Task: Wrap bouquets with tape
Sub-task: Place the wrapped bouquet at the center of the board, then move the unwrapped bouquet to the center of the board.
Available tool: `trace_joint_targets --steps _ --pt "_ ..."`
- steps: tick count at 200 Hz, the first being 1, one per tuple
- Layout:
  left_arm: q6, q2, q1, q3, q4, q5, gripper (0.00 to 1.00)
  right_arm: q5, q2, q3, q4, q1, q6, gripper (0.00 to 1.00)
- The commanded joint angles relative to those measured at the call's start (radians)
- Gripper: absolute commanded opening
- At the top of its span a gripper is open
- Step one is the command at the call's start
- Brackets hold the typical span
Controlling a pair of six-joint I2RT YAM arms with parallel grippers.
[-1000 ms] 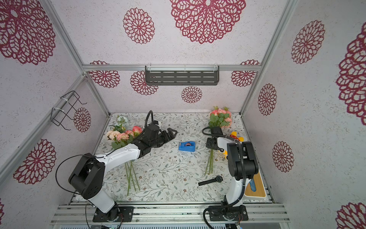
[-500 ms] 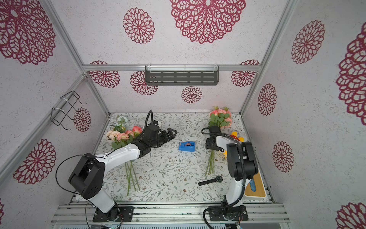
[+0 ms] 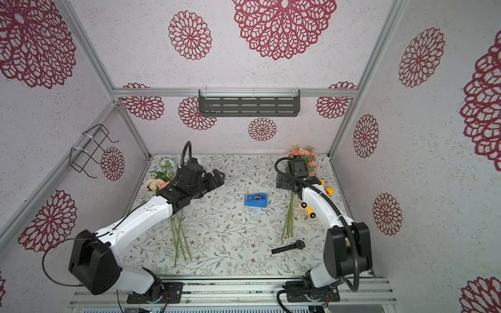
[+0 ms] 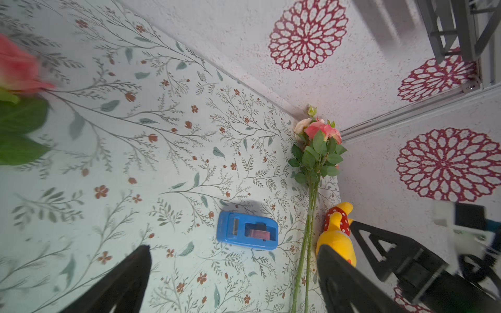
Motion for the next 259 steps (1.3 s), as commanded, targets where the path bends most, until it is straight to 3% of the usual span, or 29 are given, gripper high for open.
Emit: trace_joint_targets --steps 1,16,49,95,153,249,259 --pt "0.018 -0.084 0.056 -0.062 -0.214 -0.037 0.98 -0.09 -0.133 -0.094 0.102 -0.007 -0.011 0.99" --pt "0.029 -0.138 0.078 -0.079 -0.342 -0.112 0.98 -0.161 -0.184 -0.178 0.194 -0.023 0.001 0.99" --pt "-0.004 -0.177 0.15 -0.109 -0.532 -0.13 0.98 -0.338 -0.138 -0.188 0.235 -0.018 0.031 0.99" --pt "-0.038 -0.186 0.178 -0.184 -0.632 -0.22 0.98 -0.377 -0.087 -0.208 0.272 0.075 0.048 0.99" --pt "0.048 -0.052 0.3 -0.246 -0.486 -0.158 0.98 -0.458 -0.119 -0.314 0.378 0.097 0.111 0.99" --pt "0.133 0.213 0.341 -0.21 -0.366 -0.144 1.0 -0.478 -0.102 -0.343 0.411 0.096 0.128 0.99" --pt "0.139 0.217 0.341 -0.216 -0.353 -0.138 0.95 -0.475 -0.096 -0.339 0.411 0.096 0.134 0.99"
